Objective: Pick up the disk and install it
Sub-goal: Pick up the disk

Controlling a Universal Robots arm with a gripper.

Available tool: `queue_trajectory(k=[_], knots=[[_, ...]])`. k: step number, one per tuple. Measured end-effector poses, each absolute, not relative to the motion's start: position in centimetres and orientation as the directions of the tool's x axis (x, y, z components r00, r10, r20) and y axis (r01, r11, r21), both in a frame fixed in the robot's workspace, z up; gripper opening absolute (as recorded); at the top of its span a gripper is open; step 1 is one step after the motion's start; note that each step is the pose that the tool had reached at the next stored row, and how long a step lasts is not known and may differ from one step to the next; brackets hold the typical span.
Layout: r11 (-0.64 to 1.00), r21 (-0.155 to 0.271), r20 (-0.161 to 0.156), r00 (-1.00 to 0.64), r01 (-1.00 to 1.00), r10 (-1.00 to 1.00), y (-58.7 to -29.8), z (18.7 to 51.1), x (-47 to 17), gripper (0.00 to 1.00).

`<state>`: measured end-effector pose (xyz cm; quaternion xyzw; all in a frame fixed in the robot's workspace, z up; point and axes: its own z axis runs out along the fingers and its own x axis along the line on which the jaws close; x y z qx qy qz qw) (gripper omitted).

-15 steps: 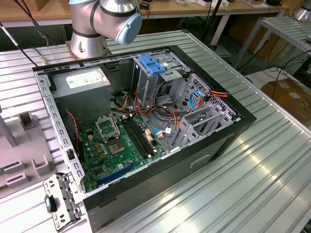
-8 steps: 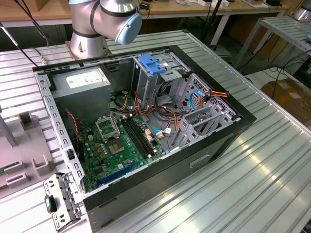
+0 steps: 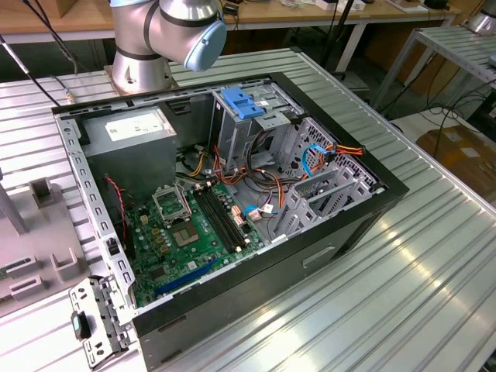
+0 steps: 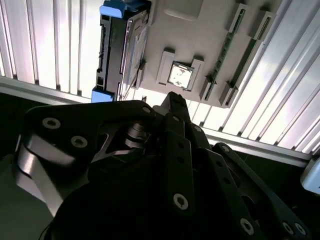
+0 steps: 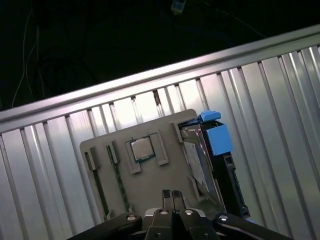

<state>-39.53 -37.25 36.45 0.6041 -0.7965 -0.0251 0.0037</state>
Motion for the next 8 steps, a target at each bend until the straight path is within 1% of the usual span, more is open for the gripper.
queue_trajectory(k=[8], knots=[[0.201, 0.044, -0.024, -0.202, -0.979, -0.979, -37.24, 36.45, -39.53, 0.11]])
